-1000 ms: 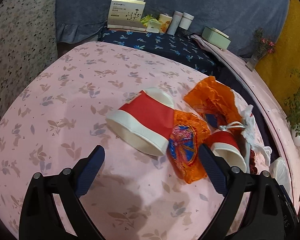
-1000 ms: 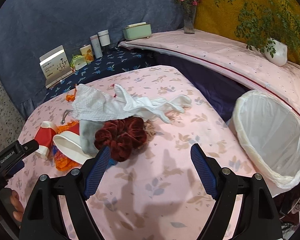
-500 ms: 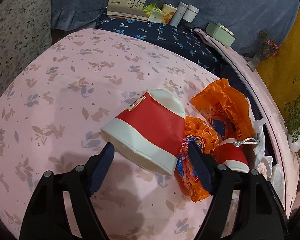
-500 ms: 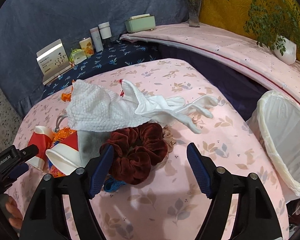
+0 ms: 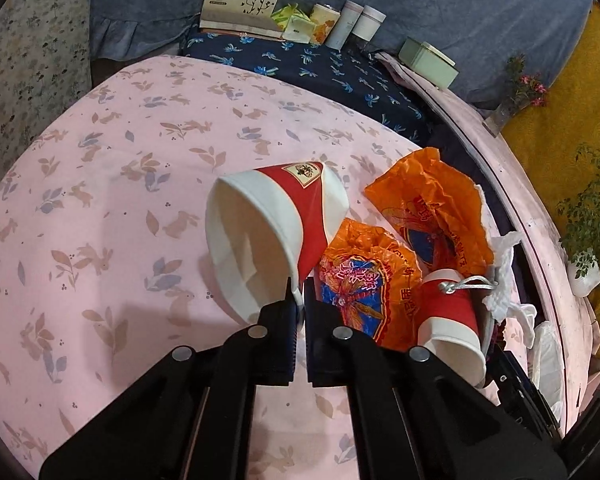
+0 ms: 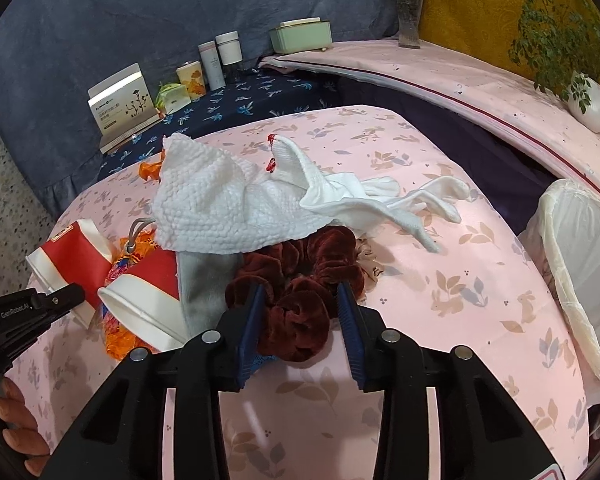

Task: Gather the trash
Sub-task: 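Grasp the red-and-white paper cup with the left tool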

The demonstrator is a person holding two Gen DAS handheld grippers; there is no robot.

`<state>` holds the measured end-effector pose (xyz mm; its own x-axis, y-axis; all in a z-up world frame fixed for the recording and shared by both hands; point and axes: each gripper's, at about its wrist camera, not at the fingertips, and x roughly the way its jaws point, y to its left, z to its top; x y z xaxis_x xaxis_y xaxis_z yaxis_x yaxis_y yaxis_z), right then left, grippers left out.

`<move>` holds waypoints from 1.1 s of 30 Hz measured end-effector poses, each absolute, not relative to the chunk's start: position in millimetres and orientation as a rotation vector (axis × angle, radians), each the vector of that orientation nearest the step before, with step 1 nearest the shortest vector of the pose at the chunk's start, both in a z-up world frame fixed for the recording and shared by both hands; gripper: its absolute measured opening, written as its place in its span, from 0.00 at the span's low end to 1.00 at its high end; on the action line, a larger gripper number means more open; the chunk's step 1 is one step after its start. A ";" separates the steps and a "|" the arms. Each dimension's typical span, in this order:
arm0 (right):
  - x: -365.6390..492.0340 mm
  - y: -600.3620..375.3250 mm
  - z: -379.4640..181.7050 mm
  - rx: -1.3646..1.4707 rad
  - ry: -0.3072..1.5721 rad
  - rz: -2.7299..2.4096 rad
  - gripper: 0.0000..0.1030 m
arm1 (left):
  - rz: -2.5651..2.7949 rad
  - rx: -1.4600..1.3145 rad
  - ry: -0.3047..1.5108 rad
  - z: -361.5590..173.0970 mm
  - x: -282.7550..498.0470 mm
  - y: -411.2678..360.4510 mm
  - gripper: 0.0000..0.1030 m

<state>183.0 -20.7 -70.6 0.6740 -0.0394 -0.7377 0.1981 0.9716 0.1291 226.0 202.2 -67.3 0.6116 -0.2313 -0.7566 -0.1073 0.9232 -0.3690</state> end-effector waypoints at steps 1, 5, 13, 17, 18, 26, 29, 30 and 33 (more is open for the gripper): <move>181.0 -20.5 -68.6 0.209 0.819 -0.135 0.34 | -0.076 -0.400 0.909 -64.5 223.4 202.0 0.02; 176.7 -18.3 -60.9 0.212 0.802 -0.122 0.37 | -0.085 -0.394 0.889 -54.7 215.0 199.9 0.02; 187.6 -4.9 -74.1 0.171 0.846 -0.100 0.38 | -0.104 -0.379 0.860 -40.5 203.9 192.8 0.02; 182.6 -6.8 -75.5 0.168 0.840 -0.103 0.22 | -0.111 -0.375 0.851 -35.9 200.5 191.0 0.02; 181.2 -7.4 -74.3 0.172 0.837 -0.101 0.19 | -0.113 -0.374 0.850 -34.8 199.5 190.3 0.02; 158.5 -19.2 -52.3 0.212 0.791 -0.090 0.12 | -0.140 -0.357 0.818 -15.2 184.4 176.7 0.02; 145.1 -25.2 -38.9 0.222 0.759 -0.087 0.12 | -0.157 -0.346 0.803 -5.7 177.0 167.8 0.02; 141.4 -27.5 -34.9 0.225 0.748 -0.087 0.12 | -0.164 -0.342 0.798 -2.5 174.5 164.1 0.02; 129.5 -35.6 -22.3 0.230 0.717 -0.094 0.03 | -0.188 -0.325 0.784 7.2 165.8 150.0 0.02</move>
